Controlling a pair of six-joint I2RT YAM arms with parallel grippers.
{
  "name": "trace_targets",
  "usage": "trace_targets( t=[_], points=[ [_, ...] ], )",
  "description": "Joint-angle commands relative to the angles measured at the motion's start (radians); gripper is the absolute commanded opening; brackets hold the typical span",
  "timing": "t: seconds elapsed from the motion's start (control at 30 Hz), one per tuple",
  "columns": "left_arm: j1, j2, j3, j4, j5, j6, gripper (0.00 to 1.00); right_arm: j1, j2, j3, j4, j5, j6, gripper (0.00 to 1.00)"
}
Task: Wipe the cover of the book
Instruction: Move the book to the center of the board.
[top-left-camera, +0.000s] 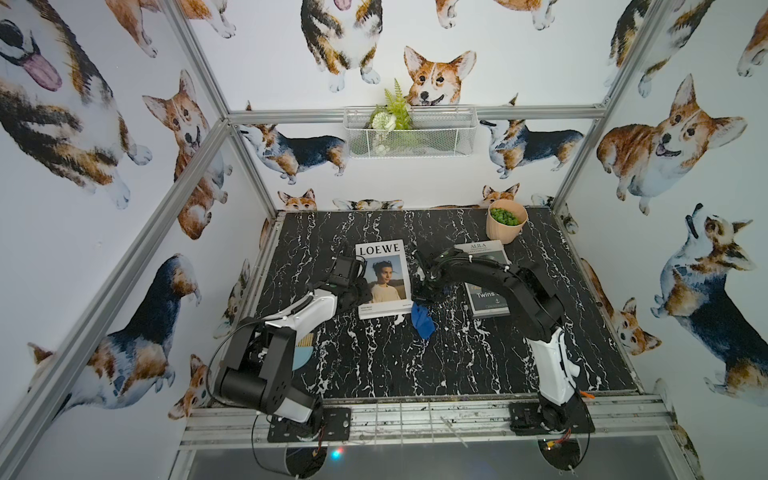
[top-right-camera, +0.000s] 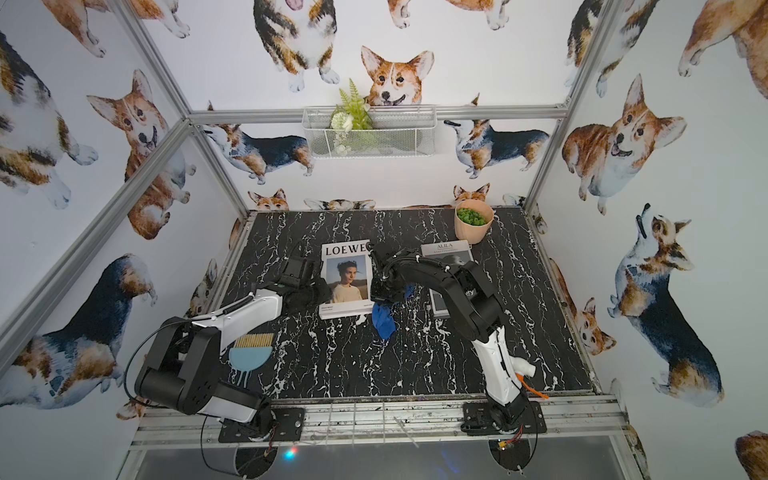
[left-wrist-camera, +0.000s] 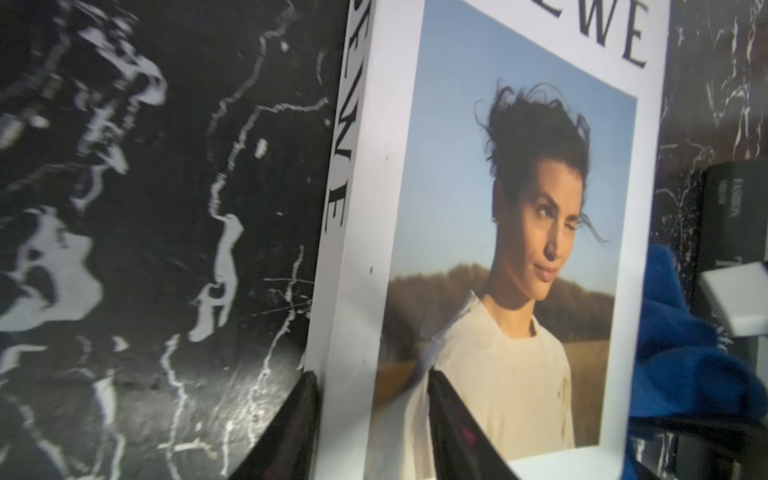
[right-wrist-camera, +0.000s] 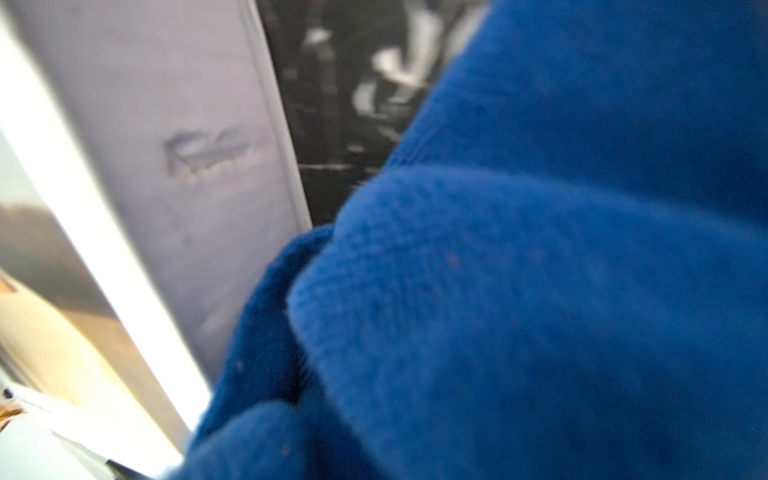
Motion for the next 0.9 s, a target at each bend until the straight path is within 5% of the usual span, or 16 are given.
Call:
trace_targets(
  t=[0.0,0.27,0.47,0.67,0.87],
  points=[
    [0.011,-0.032,0.02,-0.061,0.051,0.02,0.51,-0.001,0.033,0.065,-0.002,0.043,0.027,0.0],
    [0.034,-0.101,0.002,-0.092,0.01,0.053,0.63,-0.06,-0.106,0.044,-0.108,0.16,-0.084,0.0],
    [0.077,-0.117,0.002,-0.112,0.046,0.064,0.64,-0.089,-0.1,0.031,-0.164,0.118,-0.146,0.0],
    [0.08,-0.153,0.038,-0.182,0.015,0.08,0.76,-0.067,-0.038,0.039,-0.102,0.075,-0.1,0.0],
    [0.077,-0.126,0.049,-0.166,0.067,0.013,1.0,0.029,0.065,0.21,-0.112,0.022,-0.066,0.0]
  ],
)
